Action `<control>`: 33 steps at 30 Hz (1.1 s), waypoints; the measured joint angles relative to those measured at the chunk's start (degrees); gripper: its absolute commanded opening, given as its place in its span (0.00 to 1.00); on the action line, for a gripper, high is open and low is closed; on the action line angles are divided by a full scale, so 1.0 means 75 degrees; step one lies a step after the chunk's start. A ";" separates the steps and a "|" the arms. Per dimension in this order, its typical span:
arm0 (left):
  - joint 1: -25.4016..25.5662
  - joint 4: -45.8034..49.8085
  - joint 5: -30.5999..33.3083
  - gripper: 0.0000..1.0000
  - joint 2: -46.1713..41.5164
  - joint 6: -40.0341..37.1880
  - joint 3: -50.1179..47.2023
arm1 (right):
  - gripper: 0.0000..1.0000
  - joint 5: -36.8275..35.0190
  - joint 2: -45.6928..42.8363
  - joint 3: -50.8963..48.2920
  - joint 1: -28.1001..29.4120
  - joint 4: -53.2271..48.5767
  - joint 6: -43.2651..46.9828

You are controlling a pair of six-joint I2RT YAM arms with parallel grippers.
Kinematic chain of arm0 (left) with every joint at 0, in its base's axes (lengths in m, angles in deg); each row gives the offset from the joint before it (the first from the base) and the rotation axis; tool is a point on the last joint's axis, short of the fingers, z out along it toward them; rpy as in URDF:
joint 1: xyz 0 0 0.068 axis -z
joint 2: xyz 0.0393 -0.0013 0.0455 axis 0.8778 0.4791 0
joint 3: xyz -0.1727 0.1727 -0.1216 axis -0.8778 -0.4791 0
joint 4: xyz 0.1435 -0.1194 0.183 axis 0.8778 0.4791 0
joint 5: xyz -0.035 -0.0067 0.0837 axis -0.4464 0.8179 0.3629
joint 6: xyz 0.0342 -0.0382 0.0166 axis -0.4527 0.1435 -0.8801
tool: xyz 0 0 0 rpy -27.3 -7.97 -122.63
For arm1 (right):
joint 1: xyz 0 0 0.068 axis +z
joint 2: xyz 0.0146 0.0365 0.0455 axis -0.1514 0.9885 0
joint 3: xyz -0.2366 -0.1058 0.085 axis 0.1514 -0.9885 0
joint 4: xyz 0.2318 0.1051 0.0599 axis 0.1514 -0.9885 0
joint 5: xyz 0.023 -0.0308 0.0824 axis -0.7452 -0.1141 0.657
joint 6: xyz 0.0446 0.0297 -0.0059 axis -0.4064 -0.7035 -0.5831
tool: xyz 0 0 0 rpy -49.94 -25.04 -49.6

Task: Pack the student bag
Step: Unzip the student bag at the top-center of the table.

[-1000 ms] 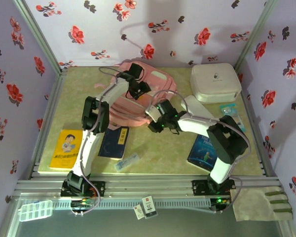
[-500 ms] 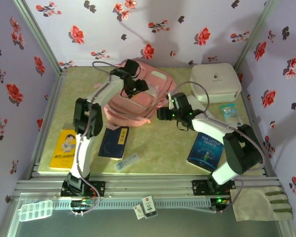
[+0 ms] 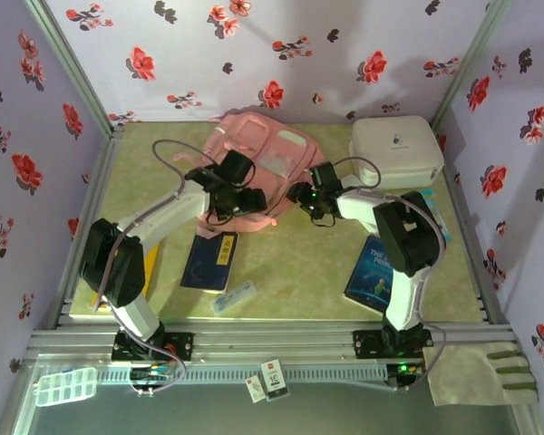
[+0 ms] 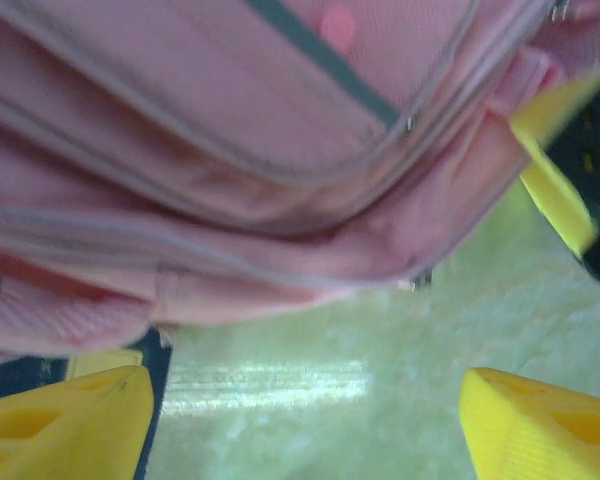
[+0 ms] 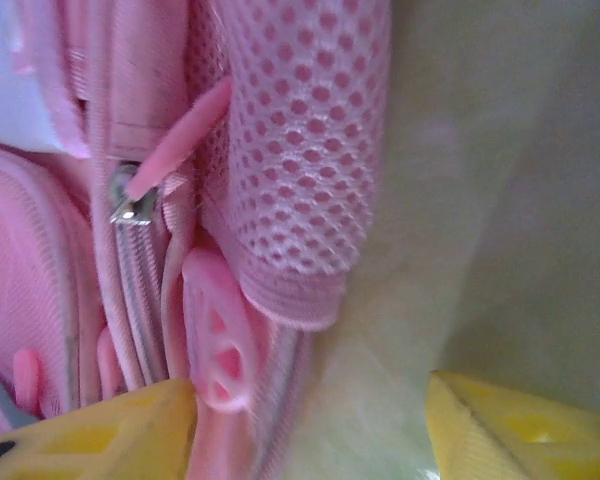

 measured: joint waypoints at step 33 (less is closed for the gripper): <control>0.1326 -0.1649 0.2652 0.46 0.0501 0.0297 -0.0682 | 0.10 0.0691 -0.0694 -0.0385 0.0437 0.1743 -0.1419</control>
